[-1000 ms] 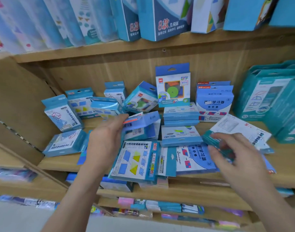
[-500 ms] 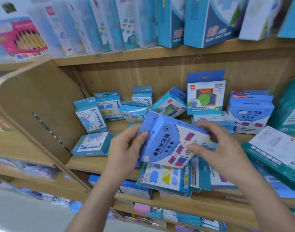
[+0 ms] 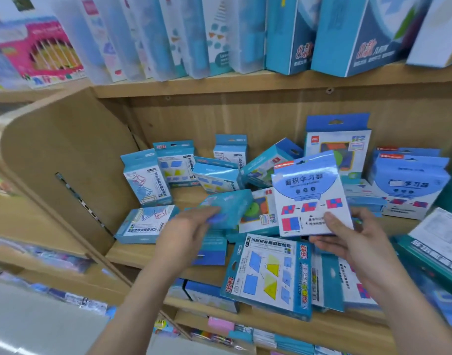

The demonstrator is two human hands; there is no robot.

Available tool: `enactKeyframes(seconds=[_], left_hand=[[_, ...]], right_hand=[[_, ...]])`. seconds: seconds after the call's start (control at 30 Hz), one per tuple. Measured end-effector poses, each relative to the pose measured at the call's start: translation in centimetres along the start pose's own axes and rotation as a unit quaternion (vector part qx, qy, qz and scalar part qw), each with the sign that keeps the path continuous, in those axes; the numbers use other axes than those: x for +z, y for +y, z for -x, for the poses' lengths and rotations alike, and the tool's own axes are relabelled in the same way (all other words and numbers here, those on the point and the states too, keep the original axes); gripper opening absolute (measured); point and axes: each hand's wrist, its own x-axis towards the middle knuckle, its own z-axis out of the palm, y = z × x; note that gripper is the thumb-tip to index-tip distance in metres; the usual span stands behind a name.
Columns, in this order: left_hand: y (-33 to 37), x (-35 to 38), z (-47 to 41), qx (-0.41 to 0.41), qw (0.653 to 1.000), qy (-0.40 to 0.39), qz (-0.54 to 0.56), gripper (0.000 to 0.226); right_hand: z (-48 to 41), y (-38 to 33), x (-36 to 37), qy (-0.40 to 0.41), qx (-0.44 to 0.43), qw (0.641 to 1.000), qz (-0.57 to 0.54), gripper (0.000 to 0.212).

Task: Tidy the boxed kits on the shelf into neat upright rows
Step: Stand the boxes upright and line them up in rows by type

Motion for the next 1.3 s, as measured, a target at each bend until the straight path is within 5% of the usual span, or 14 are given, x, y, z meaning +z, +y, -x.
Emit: enactKeyframes(seconds=[0.13, 0.27, 0.47, 0.77, 0.97, 1.1, 1.3], left_hand=[[0.0, -3.6, -5.2, -0.035, 0.996, 0.08, 0.005, 0.012], [-0.3, -4.2, -9.3, -0.049, 0.998, 0.031, -0.032, 0.025], [-0.5, -4.8, -10.8, -0.014, 0.986, -0.015, -0.166, 0.014], [-3.3, -5.4, -11.3, -0.05, 0.977, -0.181, -0.101, 0.011], [-4.3, -4.0, -12.7, -0.074, 0.978, -0.192, -0.04, 0.018], [-5.1, -3.1, -13.3, -0.093, 0.983, -0.156, -0.03, 0.003], [-2.2, -0.5, -11.6, -0.106, 0.984, -0.002, -0.144, 0.019]], right_hand=[[0.1, 0.1, 0.4, -0.006, 0.009, 1.0, -0.001, 0.026], [0.1, 0.0, 0.6, -0.016, 0.022, 1.0, -0.005, 0.02], [-0.1, -0.4, 1.4, -0.06, 0.034, 0.998, -0.002, 0.02], [-0.2, 0.5, 4.0, -0.086, 0.071, 0.993, 0.037, 0.02], [0.0, 1.2, 5.0, -0.064, 0.094, 0.991, 0.066, 0.018], [0.0, 1.7, 5.9, -0.061, 0.095, 0.988, 0.103, 0.026], [0.0, 1.9, 7.0, -0.002, 0.058, 0.965, 0.255, 0.025]])
